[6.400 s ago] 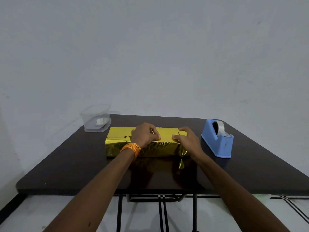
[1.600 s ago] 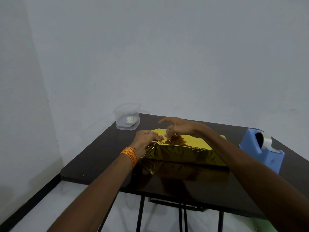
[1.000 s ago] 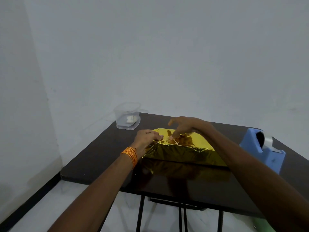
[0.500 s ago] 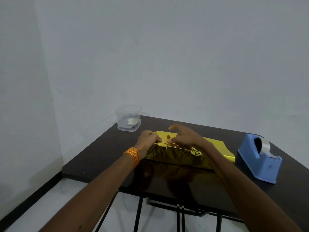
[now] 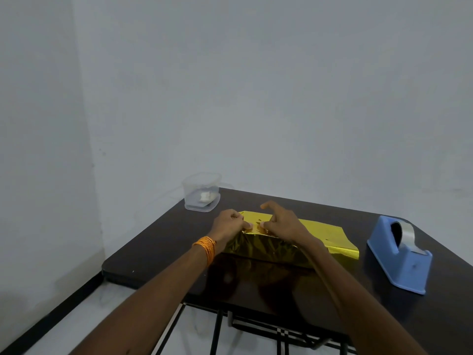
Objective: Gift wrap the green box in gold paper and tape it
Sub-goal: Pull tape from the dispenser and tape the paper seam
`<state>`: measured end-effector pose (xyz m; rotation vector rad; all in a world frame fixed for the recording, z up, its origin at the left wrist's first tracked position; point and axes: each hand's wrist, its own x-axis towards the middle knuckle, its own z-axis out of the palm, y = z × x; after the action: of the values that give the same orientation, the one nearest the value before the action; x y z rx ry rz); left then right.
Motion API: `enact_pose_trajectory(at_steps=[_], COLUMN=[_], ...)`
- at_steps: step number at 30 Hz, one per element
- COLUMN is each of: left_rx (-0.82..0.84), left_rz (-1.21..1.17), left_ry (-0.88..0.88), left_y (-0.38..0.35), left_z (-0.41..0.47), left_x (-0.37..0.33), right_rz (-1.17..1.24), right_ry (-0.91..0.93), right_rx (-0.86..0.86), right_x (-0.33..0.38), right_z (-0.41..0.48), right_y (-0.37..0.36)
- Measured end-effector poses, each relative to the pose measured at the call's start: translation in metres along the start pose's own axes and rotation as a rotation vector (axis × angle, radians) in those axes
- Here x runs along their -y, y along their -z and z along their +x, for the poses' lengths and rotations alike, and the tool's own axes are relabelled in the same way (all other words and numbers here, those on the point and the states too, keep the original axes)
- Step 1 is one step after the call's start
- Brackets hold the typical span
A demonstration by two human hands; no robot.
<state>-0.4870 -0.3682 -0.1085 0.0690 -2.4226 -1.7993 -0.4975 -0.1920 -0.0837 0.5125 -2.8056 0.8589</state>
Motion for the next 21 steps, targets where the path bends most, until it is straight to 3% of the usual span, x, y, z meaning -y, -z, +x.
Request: enact_pose_trajectory(at_steps=[7, 12, 17, 21], left_rx=[0.009, -0.195, -0.337, -0.224], left_rz=[-0.014, 0.196, 0.297, 0.406], left_ry=[0.013, -0.086, -0.272, -0.388], left_y=[0.004, 0.003, 0.008, -0.005], left_z=[0.002, -0.003, 0.000, 0.014], left_x=[0.003, 0.004, -0.006, -0.025], right_rz=[0.042, 0.233, 0.029, -0.078], right_ry=[0.007, -0.010, -0.055, -0.115], right_rx=[-0.102, -0.301, -0.463, -0.374], right_x=[-0.003, -0.006, -0.005, -0.006], right_z=[-0.009, -0.024, -0.048, -0.069], right_y=[-0.001, 0.008, 0.015, 0.000])
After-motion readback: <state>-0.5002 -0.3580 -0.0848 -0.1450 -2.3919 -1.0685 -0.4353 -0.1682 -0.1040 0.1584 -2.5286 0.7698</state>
